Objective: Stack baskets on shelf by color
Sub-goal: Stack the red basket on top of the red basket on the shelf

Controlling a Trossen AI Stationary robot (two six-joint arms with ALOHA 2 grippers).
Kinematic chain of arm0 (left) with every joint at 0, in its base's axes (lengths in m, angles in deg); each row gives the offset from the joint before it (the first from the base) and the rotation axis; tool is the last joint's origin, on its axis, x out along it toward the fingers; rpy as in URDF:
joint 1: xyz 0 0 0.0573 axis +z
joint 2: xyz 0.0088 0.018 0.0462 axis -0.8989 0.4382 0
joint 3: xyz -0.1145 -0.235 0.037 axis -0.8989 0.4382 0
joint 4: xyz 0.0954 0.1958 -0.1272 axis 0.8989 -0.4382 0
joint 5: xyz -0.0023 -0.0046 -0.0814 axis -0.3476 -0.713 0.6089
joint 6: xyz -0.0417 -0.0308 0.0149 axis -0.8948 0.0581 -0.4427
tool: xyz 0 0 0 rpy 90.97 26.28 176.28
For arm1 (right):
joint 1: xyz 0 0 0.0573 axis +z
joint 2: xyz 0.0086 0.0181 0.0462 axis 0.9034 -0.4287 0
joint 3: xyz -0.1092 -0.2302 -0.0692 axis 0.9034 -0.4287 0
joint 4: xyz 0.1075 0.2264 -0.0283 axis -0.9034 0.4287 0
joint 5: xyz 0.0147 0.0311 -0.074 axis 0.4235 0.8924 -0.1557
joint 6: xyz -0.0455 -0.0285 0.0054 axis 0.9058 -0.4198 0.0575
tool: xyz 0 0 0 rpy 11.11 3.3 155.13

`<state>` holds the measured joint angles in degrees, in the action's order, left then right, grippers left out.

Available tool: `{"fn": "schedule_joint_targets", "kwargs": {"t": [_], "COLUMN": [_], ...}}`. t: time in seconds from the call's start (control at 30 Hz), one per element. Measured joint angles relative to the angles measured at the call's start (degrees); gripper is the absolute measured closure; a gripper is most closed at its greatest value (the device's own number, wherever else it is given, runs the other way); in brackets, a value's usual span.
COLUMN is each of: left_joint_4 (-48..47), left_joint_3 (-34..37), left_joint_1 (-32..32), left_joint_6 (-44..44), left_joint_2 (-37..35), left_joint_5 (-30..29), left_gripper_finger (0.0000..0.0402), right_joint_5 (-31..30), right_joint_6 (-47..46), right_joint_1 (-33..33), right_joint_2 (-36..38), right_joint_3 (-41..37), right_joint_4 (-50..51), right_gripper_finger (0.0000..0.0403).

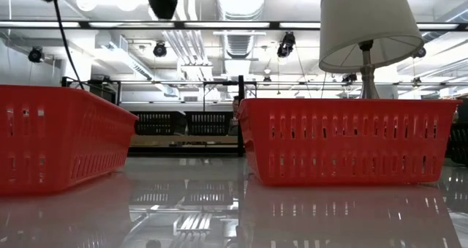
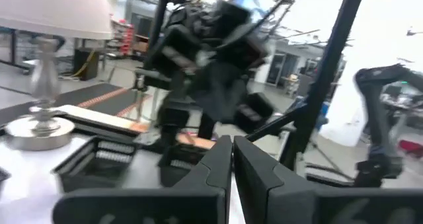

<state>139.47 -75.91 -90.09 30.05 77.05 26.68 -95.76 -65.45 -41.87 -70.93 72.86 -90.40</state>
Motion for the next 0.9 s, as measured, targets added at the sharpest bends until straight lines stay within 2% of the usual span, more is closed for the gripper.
{"fn": "schedule_joint_targets", "kwargs": {"t": [0.13,0.23,0.37,0.6,0.73,0.9], "left_joint_4": [-0.2,-5.3,-21.0,-56.0,-69.2,-77.3], "left_joint_3": [-4.6,-8.0,-12.7,-23.3,-28.2,-32.4], "left_joint_1": [-1.8,-3.0,-5.1,-9.1,-11.7,-12.6], "left_joint_6": [-3.2,-8.7,-22.6,-45.2,-47.0,-50.3], "left_joint_2": [2.7,3.4,3.4,3.4,3.4,4.8], "left_joint_5": [0.0,0.0,-0.1,-0.6,-0.1,0.2], "left_gripper_finger": [0.0401,0.0401,0.0401,0.0401,0.0401,0.0401], "right_joint_5": [0.0,0.0,0.0,0.0,-0.1,-0.1], "right_joint_6": [0.1,0.1,0.2,1.1,1.6,1.8], "right_joint_1": [0.0,0.0,0.0,0.0,0.0,-0.1], "right_joint_2": [4.6,7.7,11.1,14.2,14.5,14.5], "right_joint_3": [-2.9,-4.6,-6.4,-8.4,-8.6,-8.6], "right_joint_4": [-0.2,-0.2,-0.2,-0.3,-0.5,-0.7], "right_gripper_finger": [0.0394,0.0394,0.0394,0.0394,0.0394,0.0394]}}
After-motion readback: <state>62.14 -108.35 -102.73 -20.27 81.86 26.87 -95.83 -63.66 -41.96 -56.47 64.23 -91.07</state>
